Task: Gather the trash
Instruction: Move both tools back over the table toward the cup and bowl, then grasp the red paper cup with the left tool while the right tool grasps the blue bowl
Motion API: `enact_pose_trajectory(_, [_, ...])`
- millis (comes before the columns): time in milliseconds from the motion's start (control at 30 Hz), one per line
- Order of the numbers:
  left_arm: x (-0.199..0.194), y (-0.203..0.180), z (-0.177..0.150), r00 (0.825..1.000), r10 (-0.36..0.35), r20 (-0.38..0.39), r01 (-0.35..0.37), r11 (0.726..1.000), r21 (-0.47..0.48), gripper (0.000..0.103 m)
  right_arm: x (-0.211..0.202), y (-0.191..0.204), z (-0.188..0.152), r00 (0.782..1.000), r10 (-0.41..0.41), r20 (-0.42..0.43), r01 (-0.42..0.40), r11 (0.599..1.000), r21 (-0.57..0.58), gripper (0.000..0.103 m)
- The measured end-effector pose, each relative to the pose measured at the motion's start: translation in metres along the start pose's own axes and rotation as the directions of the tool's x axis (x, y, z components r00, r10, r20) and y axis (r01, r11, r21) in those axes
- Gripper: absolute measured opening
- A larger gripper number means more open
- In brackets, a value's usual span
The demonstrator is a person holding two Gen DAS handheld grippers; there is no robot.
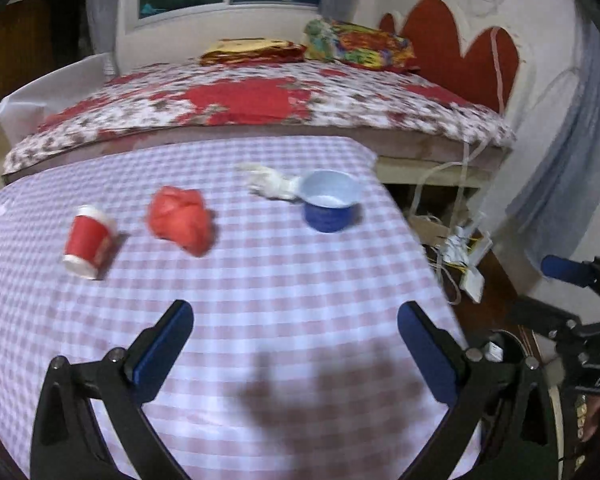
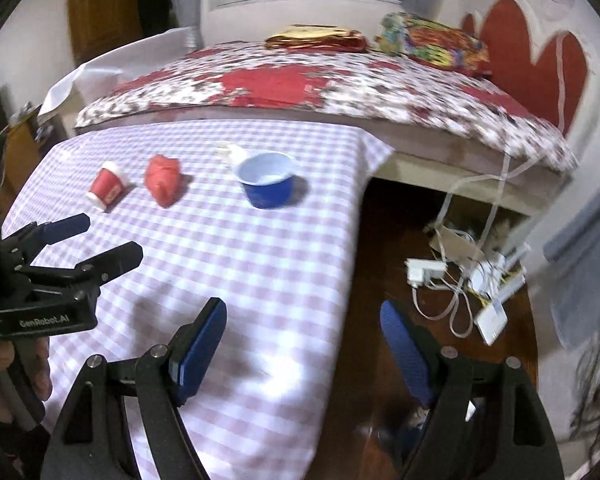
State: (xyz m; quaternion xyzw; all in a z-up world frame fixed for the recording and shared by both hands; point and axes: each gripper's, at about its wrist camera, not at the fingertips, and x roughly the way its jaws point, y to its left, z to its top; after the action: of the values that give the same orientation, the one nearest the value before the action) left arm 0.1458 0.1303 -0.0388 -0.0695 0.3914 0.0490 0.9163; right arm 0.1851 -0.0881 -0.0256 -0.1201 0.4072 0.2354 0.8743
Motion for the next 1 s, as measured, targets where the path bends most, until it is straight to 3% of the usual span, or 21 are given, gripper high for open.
enact_pose_trajectory(367, [0.016, 0.115, 0.0, 0.993, 0.112, -0.026, -0.115, 0.984, -0.135, 0.102, 0.046, 0.049, 0.058, 0.997, 0.076, -0.024, -0.078, 0.994, -0.073, 0.081])
enact_pose_trajectory(567, [0.038, 0.167, 0.002, 0.975, 0.218, -0.048, -0.223, 0.955, -0.197, 0.1, 0.092, 0.055, 0.08, 0.995, 0.075, -0.064, -0.079, 0.995, -0.066, 0.081])
enact_pose_trajectory(867, [0.082, 0.208, 0.011, 0.959, 0.27, -0.085, -0.282, 0.94, -0.193, 0.097, 0.177, 0.044, 0.097, 0.987, 0.058, -0.153, -0.06, 0.998, -0.014, 0.081])
enact_pose_trajectory(1000, [0.094, 0.216, 0.016, 0.956, 0.279, -0.089, -0.291, 0.938, -0.191, 0.095, 0.199, 0.041, 0.101, 0.986, 0.057, -0.154, -0.058, 0.998, -0.004, 0.081])
